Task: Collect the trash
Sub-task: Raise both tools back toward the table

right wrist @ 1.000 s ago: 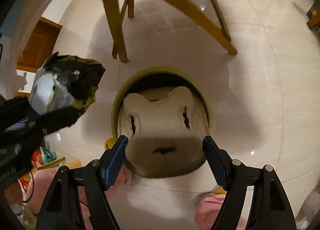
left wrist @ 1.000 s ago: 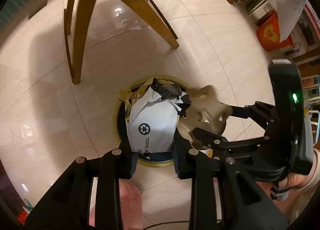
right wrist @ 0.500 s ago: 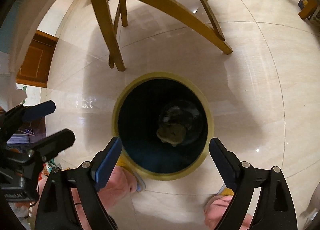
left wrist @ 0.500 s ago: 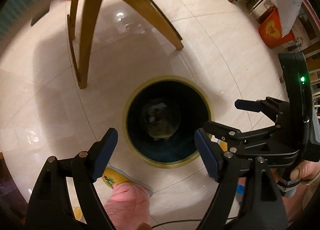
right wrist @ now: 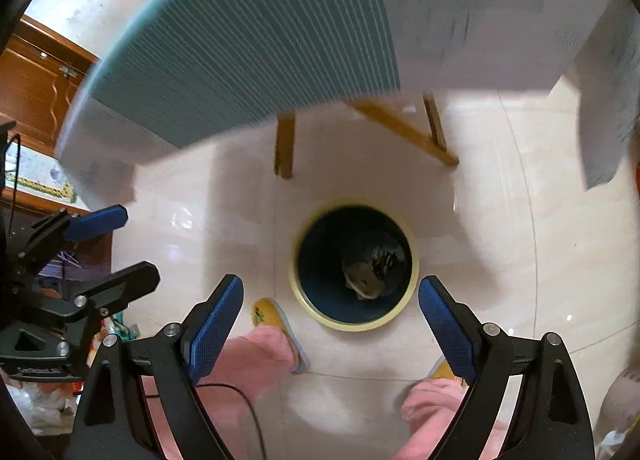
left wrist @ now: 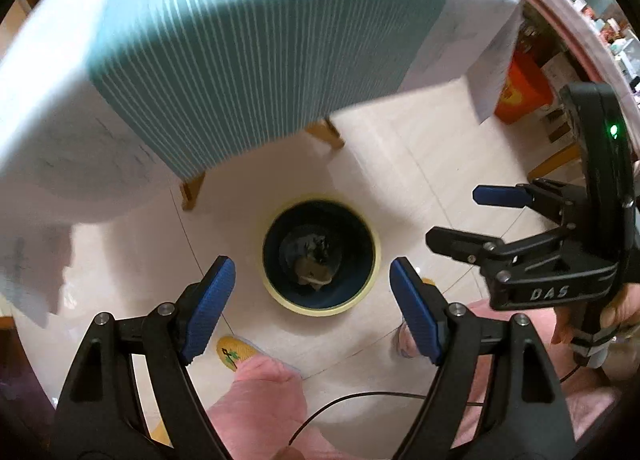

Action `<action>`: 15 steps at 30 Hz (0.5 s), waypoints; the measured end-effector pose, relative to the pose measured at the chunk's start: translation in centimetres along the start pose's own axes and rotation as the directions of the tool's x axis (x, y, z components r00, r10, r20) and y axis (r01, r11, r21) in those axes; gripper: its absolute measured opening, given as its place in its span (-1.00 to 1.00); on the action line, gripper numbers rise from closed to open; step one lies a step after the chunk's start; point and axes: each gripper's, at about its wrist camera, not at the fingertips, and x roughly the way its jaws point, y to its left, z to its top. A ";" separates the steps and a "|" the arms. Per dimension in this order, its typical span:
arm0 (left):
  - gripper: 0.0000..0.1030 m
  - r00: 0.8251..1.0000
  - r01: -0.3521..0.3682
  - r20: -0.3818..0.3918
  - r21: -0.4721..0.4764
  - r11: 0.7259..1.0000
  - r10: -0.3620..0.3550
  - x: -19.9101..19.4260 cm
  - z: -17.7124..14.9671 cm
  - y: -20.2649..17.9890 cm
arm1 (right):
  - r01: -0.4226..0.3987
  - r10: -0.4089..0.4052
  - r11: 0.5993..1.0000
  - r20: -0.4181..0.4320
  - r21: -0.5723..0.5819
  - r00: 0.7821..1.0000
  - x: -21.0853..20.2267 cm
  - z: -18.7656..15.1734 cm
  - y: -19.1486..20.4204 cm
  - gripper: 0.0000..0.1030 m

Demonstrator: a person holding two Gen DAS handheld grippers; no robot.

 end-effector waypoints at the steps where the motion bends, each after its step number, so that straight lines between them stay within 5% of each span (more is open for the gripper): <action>1: 0.50 1.000 -0.002 0.015 0.004 1.000 0.002 -1.6 0.5 -0.1 | -0.002 0.002 1.000 0.012 -0.004 1.000 -0.9 0.3 0.4 0.76; 15: 0.52 0.972 -0.034 0.231 0.007 0.999 0.032 -18.3 6.0 -2.0 | -0.013 0.041 0.993 0.246 -0.114 0.968 -17.8 5.3 6.4 0.76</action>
